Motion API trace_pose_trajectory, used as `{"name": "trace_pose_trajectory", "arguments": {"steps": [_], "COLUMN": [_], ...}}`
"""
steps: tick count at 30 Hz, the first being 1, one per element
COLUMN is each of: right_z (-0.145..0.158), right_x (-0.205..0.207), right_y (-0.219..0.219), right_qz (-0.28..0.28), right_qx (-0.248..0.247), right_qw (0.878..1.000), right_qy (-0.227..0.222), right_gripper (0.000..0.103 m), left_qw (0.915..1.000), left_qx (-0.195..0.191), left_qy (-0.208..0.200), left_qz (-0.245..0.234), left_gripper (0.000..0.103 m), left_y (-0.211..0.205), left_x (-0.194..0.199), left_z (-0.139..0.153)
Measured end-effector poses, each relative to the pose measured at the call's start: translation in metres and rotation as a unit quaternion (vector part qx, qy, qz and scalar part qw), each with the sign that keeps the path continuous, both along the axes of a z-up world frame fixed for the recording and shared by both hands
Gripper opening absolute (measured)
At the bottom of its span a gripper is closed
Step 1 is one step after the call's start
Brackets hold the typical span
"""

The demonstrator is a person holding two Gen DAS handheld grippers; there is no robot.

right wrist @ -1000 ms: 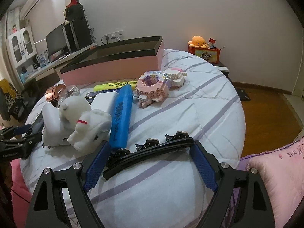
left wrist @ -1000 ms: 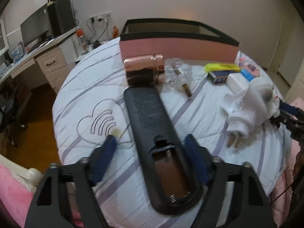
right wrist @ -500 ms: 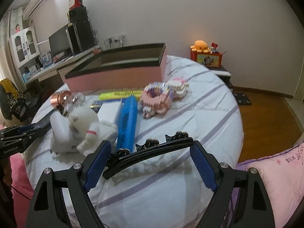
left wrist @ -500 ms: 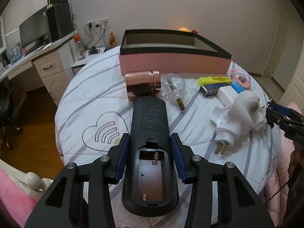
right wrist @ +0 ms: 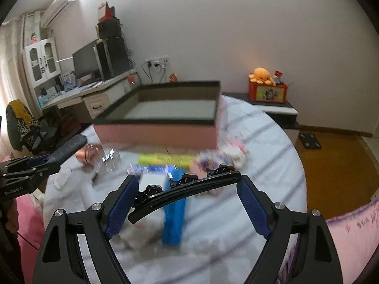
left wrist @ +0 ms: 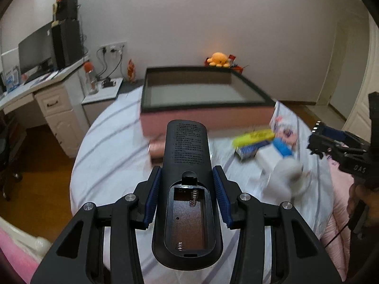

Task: Organize rigid objects
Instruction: 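Carry the remote and hair clip into the pink box and open both tools, then grasp the white charger plug with the left tool while the right tool grasps the white astronaut figurine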

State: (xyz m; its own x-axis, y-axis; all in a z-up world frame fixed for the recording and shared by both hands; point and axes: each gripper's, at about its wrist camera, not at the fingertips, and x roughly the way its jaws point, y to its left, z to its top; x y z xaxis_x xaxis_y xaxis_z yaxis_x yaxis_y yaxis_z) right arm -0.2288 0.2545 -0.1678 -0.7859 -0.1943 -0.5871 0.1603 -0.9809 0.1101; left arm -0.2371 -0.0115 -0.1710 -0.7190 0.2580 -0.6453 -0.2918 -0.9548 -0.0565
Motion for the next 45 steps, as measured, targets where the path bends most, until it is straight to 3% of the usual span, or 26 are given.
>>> {"name": "trace_pose_trajectory", "arguments": {"steps": [6, 9, 17, 22, 26, 28, 29, 31, 35, 45], "right_z": [0.02, 0.022, 0.005, -0.011, -0.018, -0.016, -0.013, -0.006, 0.018, 0.072], "right_x": [-0.05, -0.086, -0.16, -0.18, -0.179, -0.179, -0.173, -0.168, -0.142, -0.039], "right_y": [-0.018, -0.03, -0.045, -0.045, -0.042, -0.041, -0.04, -0.041, -0.036, -0.014], "right_qz": [0.034, 0.041, 0.044, 0.053, 0.053, 0.051, 0.047, 0.042, 0.036, -0.004], "right_qx": [0.006, 0.019, 0.033, 0.016, 0.002, -0.003, 0.001, 0.01, 0.011, -0.006], "right_qw": [0.999, 0.999, 0.998, 0.997, 0.997, 0.997, 0.997, 0.998, 0.999, 0.998], "right_qy": [0.01, 0.004, -0.035, -0.057, -0.064, -0.065, -0.057, -0.044, -0.014, 0.058], "right_gripper": [0.086, 0.086, 0.086, 0.087, 0.088, 0.092, 0.098, 0.103, 0.103, 0.103], "left_qw": [0.9994, 0.999, 0.9991, 0.9982, 0.9991, 0.9995, 0.9995, 0.9994, 0.9984, 0.9959], "left_qx": [0.013, 0.025, 0.017, 0.009, 0.007, 0.014, 0.017, 0.017, -0.001, 0.019], "left_qy": [0.02, 0.01, -0.03, -0.056, -0.043, -0.028, -0.021, -0.001, 0.031, 0.07], "left_qz": [-0.026, -0.035, -0.026, -0.016, -0.002, 0.009, 0.016, 0.031, 0.048, 0.054], "left_gripper": [0.044, 0.044, 0.044, 0.044, 0.048, 0.068, 0.082, 0.088, 0.102, 0.103], "left_y": [0.019, 0.025, 0.036, 0.037, 0.036, 0.029, 0.025, 0.017, 0.003, -0.03], "left_x": [-0.05, -0.084, -0.16, -0.181, -0.177, -0.171, -0.168, -0.155, -0.12, -0.021], "left_z": [0.025, 0.027, 0.004, -0.018, -0.018, -0.013, -0.011, -0.002, 0.017, 0.047]}}
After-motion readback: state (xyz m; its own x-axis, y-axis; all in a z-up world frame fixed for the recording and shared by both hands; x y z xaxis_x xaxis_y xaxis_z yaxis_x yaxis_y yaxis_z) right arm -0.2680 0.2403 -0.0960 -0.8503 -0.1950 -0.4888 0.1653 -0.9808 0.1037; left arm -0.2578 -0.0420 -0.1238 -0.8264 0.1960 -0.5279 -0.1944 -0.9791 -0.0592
